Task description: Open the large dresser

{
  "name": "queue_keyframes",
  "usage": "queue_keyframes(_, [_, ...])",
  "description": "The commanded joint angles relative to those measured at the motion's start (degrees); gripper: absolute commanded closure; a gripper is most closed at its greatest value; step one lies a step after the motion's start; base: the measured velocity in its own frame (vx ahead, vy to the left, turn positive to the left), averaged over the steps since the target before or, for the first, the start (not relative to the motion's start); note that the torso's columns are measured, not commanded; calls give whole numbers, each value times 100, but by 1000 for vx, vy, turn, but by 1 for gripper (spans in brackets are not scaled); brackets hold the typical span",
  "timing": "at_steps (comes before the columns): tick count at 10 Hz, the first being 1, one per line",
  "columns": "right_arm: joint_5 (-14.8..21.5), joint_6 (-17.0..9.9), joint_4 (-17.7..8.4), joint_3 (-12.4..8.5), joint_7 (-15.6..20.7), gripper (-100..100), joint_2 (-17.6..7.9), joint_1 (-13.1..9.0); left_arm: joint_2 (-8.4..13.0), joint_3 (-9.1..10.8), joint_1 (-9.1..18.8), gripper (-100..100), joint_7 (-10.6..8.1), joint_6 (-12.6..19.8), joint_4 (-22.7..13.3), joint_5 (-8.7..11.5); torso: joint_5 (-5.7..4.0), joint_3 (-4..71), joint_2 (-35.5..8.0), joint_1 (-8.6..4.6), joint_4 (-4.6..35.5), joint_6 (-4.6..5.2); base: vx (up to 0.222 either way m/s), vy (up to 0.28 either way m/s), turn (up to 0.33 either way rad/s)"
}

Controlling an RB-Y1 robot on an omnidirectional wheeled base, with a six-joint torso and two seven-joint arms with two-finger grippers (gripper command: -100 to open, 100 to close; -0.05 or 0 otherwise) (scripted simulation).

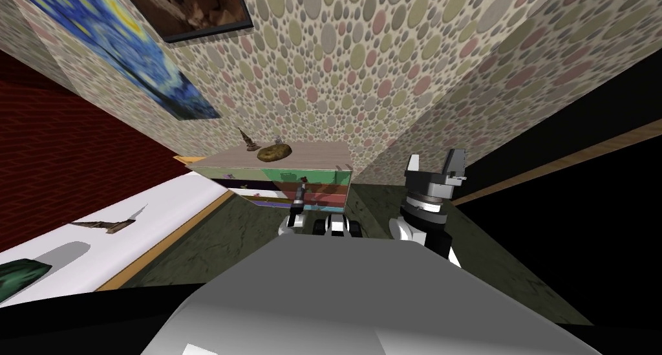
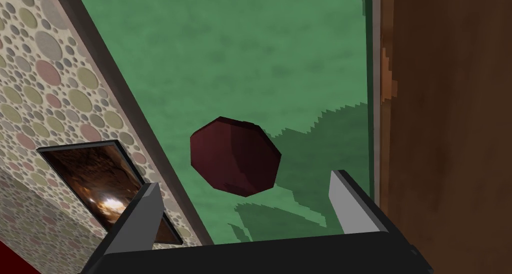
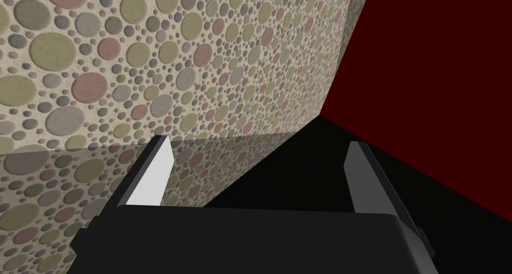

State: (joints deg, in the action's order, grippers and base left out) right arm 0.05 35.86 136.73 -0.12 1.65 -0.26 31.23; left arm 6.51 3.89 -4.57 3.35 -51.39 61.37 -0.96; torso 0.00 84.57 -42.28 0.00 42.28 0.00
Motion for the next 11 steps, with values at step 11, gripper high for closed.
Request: queue_keyframes(11, [0, 0, 0, 0, 0, 0, 0, 0, -49, 168, 669, -100, -66, 1397, 244, 277, 0, 0, 0, -1, 0, 0, -42, -32, 34])
